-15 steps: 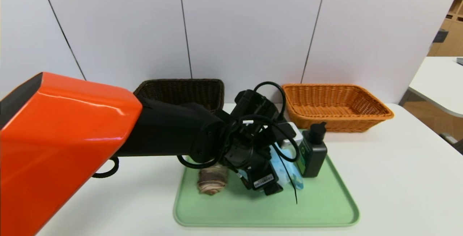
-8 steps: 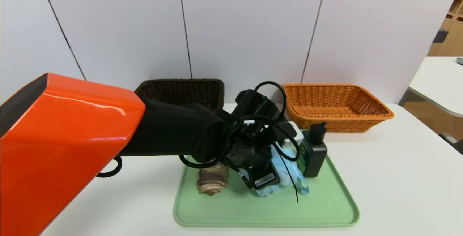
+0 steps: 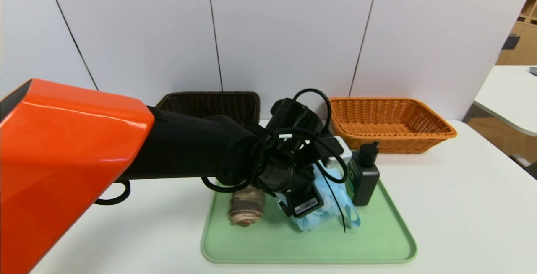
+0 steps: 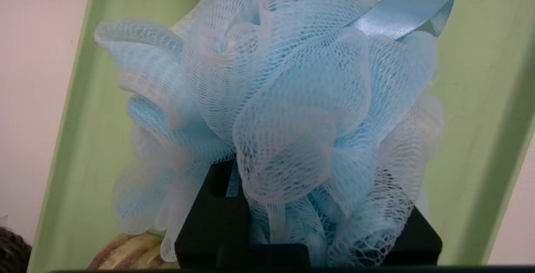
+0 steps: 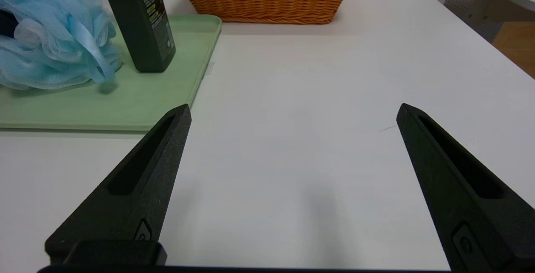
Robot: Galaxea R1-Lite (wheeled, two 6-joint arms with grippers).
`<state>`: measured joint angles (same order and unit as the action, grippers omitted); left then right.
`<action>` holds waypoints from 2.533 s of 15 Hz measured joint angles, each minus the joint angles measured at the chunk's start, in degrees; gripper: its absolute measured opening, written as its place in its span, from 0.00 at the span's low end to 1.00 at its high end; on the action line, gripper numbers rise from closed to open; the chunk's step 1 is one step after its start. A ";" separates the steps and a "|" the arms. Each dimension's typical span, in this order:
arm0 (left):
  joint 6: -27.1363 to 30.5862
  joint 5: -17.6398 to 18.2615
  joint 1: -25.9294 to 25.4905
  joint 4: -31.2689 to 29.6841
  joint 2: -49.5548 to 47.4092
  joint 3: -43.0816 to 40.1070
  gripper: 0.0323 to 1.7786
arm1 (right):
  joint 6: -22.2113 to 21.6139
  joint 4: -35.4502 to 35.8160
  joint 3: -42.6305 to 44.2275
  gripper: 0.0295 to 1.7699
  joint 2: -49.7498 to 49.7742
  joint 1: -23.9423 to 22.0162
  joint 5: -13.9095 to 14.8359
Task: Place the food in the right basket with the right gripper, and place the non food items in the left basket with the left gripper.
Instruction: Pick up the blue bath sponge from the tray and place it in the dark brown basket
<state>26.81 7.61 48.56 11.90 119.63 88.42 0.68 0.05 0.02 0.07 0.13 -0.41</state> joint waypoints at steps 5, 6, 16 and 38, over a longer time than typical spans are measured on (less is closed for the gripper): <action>0.15 -0.89 -4.73 0.00 -5.22 0.37 0.29 | 0.00 0.02 0.00 0.96 0.00 0.00 0.00; 0.12 -1.41 -6.23 0.00 -6.36 0.72 0.29 | 0.00 0.00 0.00 0.96 0.00 0.00 0.00; -0.16 -1.94 -26.26 -0.20 -10.53 7.84 0.29 | -0.02 0.02 0.00 0.96 0.00 0.00 0.00; -3.19 -1.74 -40.59 -11.08 2.06 7.06 0.28 | -0.02 0.02 0.00 0.96 0.00 0.02 0.01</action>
<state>23.61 5.86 7.96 0.82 121.69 95.48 0.66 0.07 0.02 0.07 0.16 -0.40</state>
